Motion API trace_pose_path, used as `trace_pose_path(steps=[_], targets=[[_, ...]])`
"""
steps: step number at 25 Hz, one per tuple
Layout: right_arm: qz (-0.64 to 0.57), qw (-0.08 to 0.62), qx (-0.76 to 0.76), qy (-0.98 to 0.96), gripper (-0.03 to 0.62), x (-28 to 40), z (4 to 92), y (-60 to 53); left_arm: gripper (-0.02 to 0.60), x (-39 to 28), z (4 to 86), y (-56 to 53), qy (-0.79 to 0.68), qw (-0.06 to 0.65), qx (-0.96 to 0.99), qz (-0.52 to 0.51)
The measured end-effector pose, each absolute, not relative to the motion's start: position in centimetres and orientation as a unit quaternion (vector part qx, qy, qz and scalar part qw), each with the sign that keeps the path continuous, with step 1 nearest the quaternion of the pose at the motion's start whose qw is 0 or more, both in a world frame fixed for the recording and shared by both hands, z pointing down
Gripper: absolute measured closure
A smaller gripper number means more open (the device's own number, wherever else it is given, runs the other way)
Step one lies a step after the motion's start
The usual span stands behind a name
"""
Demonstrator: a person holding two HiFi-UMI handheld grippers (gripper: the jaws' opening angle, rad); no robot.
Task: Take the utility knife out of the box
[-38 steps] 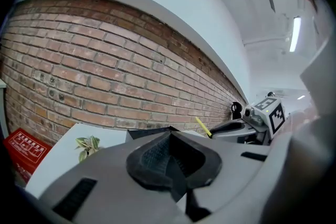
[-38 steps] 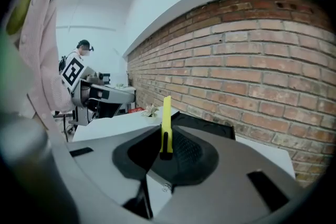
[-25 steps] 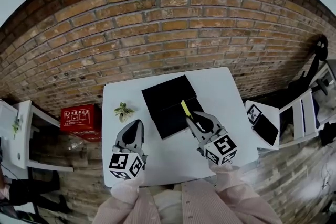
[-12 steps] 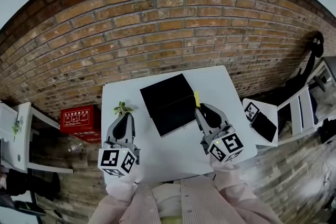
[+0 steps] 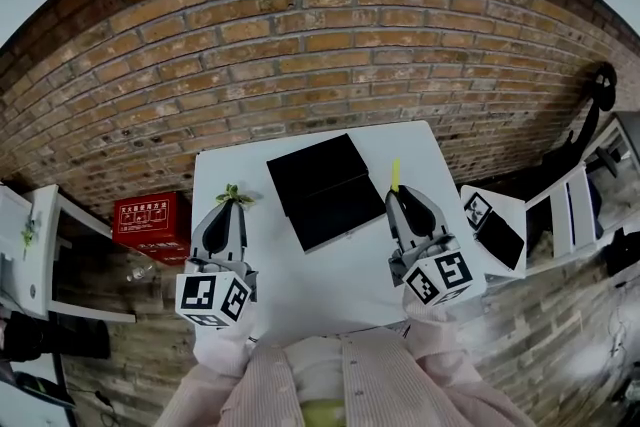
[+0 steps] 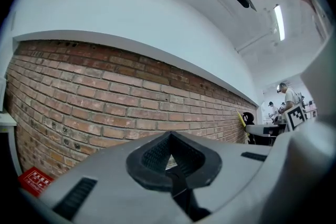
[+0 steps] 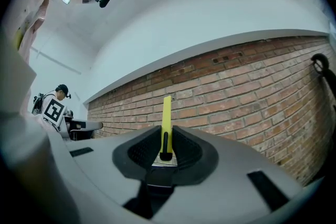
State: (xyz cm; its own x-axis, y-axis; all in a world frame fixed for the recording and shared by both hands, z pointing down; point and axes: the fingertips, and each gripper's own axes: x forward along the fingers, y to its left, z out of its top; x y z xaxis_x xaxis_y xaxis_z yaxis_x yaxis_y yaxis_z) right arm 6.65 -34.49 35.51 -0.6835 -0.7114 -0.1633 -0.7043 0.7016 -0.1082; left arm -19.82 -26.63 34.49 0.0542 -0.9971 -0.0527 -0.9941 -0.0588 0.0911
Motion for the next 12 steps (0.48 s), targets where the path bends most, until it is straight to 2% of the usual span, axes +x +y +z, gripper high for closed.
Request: trace_pose_path(steps=[12], targets=[[-0.022,0.091,-0.398,0.913,0.526,7.54,35.92,-34.85,0.589,-19.85,34.57,-26.71,-0.688,0.009,0.725,-0.038]])
